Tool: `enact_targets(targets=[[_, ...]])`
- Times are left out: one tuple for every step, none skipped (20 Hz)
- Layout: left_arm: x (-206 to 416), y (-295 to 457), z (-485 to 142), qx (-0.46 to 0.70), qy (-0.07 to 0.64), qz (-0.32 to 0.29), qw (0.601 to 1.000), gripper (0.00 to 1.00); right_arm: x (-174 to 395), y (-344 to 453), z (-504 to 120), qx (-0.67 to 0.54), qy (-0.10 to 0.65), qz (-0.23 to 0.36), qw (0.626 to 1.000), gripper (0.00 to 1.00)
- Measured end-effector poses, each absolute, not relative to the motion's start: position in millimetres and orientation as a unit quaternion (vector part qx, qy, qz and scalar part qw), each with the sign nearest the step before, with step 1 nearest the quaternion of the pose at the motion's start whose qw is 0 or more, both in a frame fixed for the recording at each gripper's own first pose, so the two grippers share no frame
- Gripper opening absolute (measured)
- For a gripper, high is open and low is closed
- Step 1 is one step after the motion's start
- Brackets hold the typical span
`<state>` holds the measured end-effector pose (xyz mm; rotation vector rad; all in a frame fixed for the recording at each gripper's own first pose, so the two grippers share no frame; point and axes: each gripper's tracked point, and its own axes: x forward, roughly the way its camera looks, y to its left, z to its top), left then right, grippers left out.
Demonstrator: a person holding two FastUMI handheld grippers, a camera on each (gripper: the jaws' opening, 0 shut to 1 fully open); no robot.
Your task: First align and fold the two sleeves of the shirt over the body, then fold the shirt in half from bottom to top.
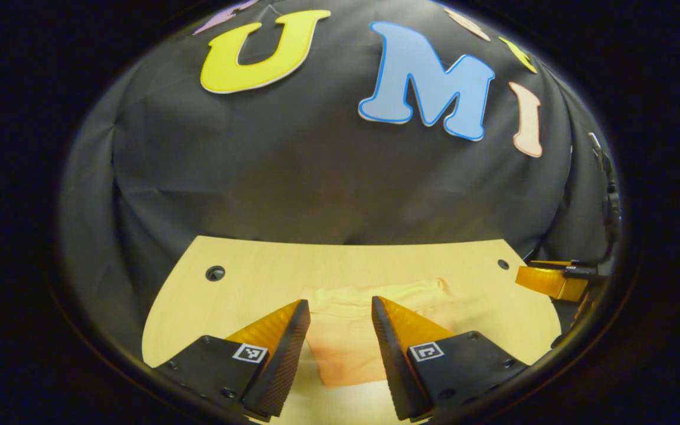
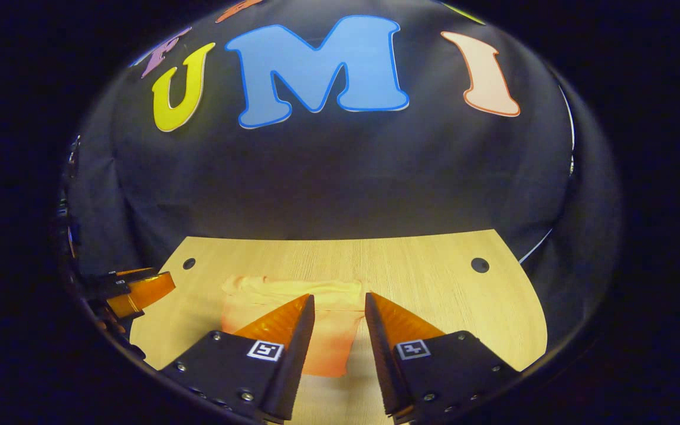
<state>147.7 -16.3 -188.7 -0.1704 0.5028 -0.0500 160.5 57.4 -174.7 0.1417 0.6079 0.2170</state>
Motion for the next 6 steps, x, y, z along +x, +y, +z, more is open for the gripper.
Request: enact_targets(targets=[[133.8, -16.7, -176.0, -0.089, 0.241, -0.026, 0.966, 0.72, 150.5, 54.6, -163.5, 0.073, 0.291, 0.107, 0.948, 0.55], [119.6, -18.6, -164.8, -0.092, 0.234, -0.026, 0.968, 0.70, 138.6, 45.4, -149.2, 0.075, 0.284, 0.108, 0.950, 0.55], [104.8, -19.1, -152.6, -0.096, 0.226, -0.025, 0.969, 0.70, 127.5, 39.8, -136.0, 0.078, 0.278, 0.110, 0.951, 0.55], [90.7, -19.1, -139.7, -0.099, 0.217, -0.024, 0.971, 0.75, 117.3, 39.5, -126.6, 0.080, 0.272, 0.114, 0.952, 0.55], [78.1, -19.1, -129.8, -0.101, 0.209, -0.025, 0.972, 0.70, 102.4, 37.8, -117.2, 0.082, 0.267, 0.115, 0.953, 0.54], [67.8, -22.0, -122.2, -0.103, 0.204, -0.026, 0.973, 0.72, 85.8, 35.9, -110.1, 0.085, 0.263, 0.116, 0.954, 0.55]])
